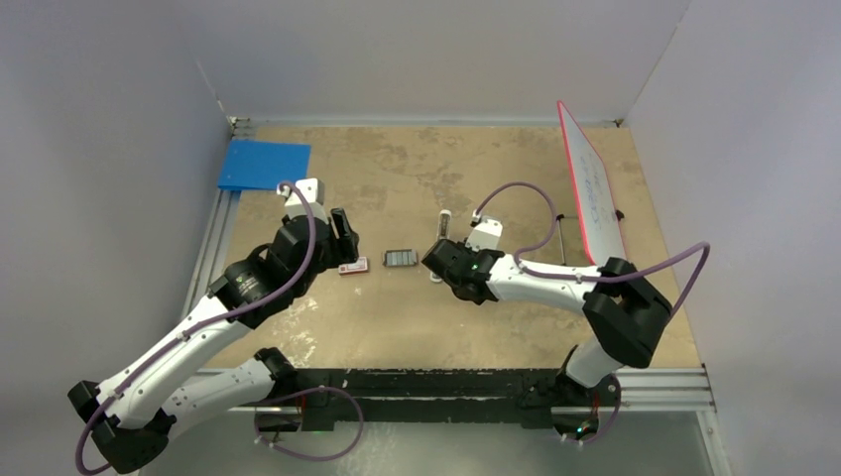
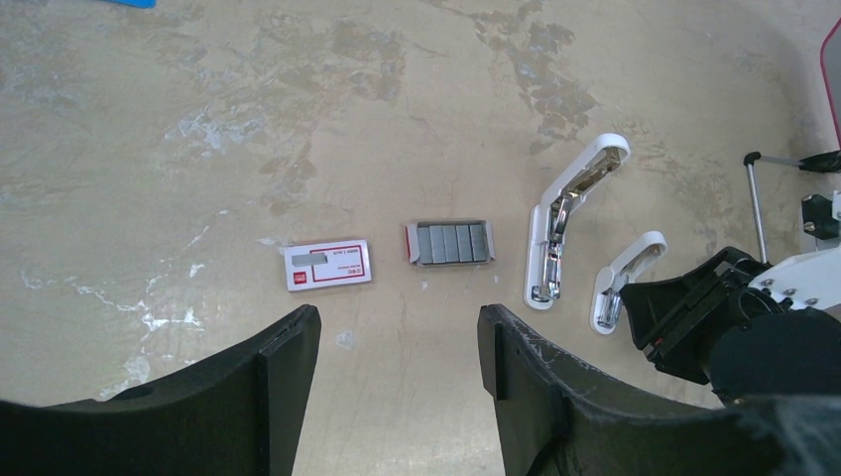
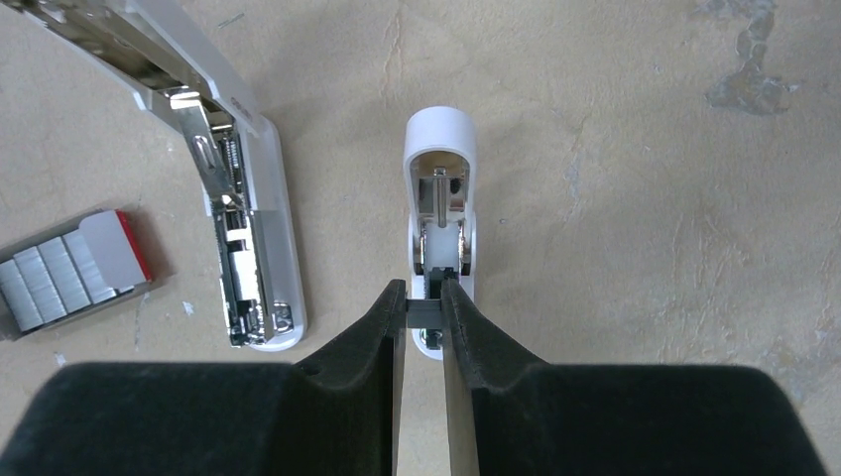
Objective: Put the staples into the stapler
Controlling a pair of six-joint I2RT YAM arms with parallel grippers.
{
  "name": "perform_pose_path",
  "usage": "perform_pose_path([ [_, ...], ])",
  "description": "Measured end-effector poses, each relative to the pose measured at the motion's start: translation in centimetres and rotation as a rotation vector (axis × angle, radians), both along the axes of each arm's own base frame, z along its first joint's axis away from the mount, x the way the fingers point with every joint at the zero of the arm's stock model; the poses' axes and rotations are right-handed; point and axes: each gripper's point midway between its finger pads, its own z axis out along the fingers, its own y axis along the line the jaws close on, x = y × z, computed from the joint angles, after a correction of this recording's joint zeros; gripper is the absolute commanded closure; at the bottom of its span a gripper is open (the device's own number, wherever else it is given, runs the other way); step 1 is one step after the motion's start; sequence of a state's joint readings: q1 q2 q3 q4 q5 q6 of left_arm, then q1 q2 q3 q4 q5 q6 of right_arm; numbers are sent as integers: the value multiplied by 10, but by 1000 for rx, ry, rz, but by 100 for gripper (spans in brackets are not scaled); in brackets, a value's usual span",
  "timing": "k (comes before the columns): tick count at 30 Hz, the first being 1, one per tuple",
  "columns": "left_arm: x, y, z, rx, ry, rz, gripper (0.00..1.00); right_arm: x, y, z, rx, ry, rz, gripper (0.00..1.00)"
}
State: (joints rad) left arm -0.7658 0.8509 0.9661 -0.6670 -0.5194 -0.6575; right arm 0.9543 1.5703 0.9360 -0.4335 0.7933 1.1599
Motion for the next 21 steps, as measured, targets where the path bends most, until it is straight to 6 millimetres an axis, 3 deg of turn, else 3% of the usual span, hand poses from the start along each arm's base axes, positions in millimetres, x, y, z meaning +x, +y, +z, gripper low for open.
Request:
perform_pose_path([
  [9, 1, -1, -1, 4, 4, 0, 41, -1, -4, -15, -33, 26, -2, 80],
  [21, 1, -1, -1, 4, 4, 0, 40, -3, -6, -21, -44, 39, 8, 79],
])
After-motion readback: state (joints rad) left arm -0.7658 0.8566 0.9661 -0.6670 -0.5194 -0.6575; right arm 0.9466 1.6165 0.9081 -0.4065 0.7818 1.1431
